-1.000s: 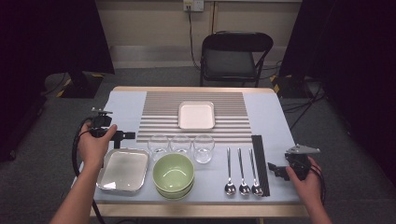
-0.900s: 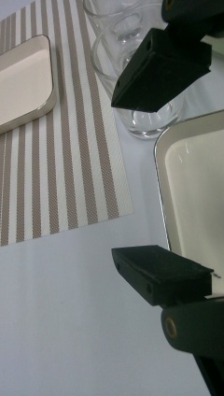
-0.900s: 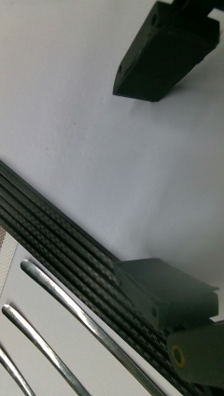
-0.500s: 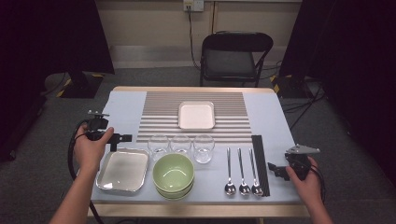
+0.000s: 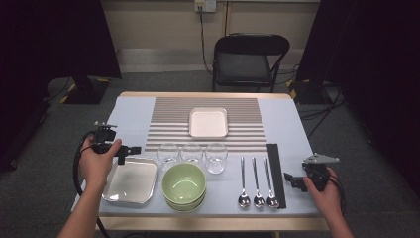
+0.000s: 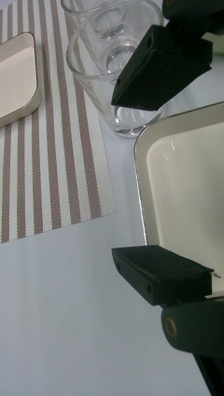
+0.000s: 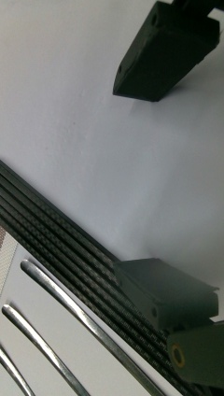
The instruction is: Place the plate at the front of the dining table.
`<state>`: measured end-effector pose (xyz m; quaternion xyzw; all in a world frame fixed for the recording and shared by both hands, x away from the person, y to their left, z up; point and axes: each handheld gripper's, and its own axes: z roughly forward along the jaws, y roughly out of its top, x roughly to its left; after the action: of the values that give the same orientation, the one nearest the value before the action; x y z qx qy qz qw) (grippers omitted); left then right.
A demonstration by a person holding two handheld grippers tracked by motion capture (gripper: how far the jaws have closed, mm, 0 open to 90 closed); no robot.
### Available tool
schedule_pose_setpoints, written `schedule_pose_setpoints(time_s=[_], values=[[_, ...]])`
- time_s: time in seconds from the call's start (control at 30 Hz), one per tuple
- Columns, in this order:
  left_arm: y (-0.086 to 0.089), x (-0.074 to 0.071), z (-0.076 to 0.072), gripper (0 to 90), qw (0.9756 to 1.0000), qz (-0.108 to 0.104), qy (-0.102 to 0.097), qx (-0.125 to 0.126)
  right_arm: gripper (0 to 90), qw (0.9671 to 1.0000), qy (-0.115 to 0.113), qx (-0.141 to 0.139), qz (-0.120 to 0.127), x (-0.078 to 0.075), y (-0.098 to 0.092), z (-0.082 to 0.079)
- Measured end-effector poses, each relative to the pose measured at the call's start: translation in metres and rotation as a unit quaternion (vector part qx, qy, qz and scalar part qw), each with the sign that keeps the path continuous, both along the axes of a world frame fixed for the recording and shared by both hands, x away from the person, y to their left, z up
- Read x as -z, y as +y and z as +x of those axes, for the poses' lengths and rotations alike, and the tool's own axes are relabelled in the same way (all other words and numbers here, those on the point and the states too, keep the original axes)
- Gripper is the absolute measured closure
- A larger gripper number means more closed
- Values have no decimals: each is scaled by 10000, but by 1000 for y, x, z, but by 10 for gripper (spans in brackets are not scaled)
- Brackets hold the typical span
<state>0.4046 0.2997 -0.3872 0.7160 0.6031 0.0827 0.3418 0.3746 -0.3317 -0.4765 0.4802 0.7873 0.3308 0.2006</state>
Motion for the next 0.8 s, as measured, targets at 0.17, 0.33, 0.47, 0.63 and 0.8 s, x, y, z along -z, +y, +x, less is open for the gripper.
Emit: schedule_pose_setpoints(time_s=[0.17, 0.33, 0.47, 0.63, 0.8], values=[[1, 2, -3, 227, 10000, 45, -2, 27, 124, 10000, 1, -1, -4, 0, 0, 0], [1, 5, -6, 228, 10000, 53, -44, 36, 124, 10000, 2, 5, -9, 0, 0, 0], [2, 7, -7, 236, 10000, 65, -58, 26, 124, 10000, 2, 6, -9, 0, 0, 0], [2, 11, -8, 238, 10000, 43, -66, 52, 124, 10000, 5, 1, -3, 0, 0, 0], [3, 11, -8, 235, 9999, 11, -63, 81, 124, 10000, 5, -1, -10, 0, 0, 0]])
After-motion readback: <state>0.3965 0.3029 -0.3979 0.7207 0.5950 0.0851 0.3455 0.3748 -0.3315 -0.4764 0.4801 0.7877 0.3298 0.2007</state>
